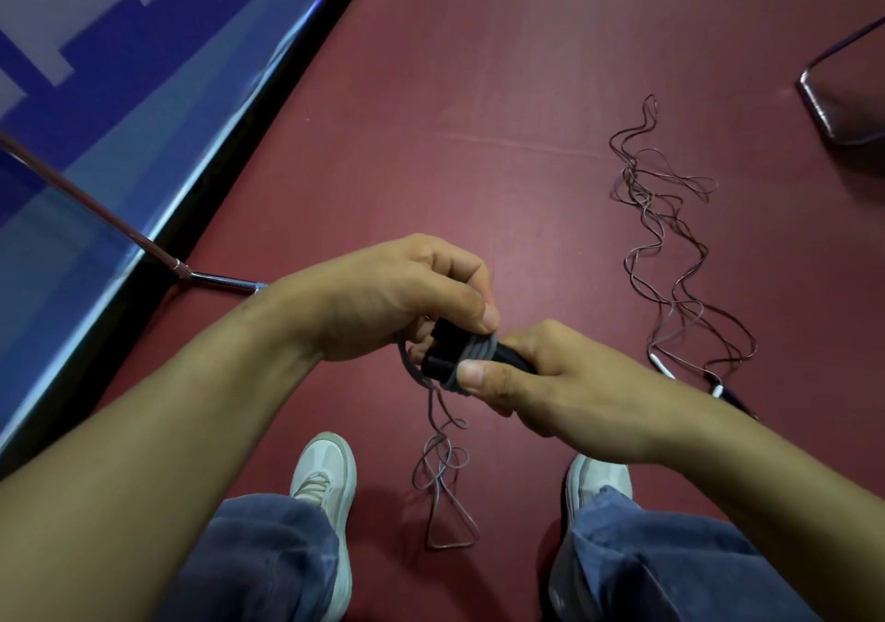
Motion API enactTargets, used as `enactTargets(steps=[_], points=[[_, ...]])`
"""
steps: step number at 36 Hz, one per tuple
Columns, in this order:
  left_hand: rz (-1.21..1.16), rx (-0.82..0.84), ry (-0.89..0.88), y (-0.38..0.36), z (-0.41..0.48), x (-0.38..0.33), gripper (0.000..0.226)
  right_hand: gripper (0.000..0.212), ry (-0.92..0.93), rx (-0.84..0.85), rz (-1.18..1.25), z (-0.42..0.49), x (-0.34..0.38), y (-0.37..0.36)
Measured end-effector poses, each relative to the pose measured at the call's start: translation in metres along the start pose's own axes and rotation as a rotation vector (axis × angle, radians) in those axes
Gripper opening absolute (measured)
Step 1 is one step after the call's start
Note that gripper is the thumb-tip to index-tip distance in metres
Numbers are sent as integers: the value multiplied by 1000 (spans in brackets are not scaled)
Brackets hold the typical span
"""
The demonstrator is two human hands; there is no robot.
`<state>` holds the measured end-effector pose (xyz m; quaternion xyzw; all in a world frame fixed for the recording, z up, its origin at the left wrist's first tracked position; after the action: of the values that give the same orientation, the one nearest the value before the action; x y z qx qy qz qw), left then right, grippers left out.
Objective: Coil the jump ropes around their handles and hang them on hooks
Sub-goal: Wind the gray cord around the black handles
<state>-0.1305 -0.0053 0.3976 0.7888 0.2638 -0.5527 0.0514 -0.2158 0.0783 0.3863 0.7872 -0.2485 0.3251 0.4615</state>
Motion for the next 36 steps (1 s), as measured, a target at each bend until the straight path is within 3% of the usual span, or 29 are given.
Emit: enactTargets(steps=[6,14,19,22,26,31,36], points=[[-71,70,-29,-5,-2,-1,25,50,10,38,54,1,0,-7],[-97,46,-78,-4,-3,-6,24,55,5,30,69,4,1,-7],[113,-16,-139,6,-7,-14,16,48,-9,82,174,3,-5,-9],[123,-44,-173,9,-6,-20,22,49,-28,107,199,4,-6,-9],[161,-61,-180,10,-4,-25,12,45,-49,148,200,0,-5,-12],[404,-15,-102,7,-4,-22,4,47,-42,198,88,-7,2,-11],[664,1,-73,1,-2,-18,18,50,-32,151,-146,-10,4,-7]])
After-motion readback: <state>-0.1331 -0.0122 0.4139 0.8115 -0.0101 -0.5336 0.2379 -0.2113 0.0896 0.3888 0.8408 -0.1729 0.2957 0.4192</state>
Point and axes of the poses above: each hand's wrist, its own z-axis towards the middle knuckle, its own y-axis out of the back of the hand, x = y × z, the point moved 7 cm from there along z, towards the middle knuckle, and after that the axes turned 14 degrees about -z, right-handed, at the moved point
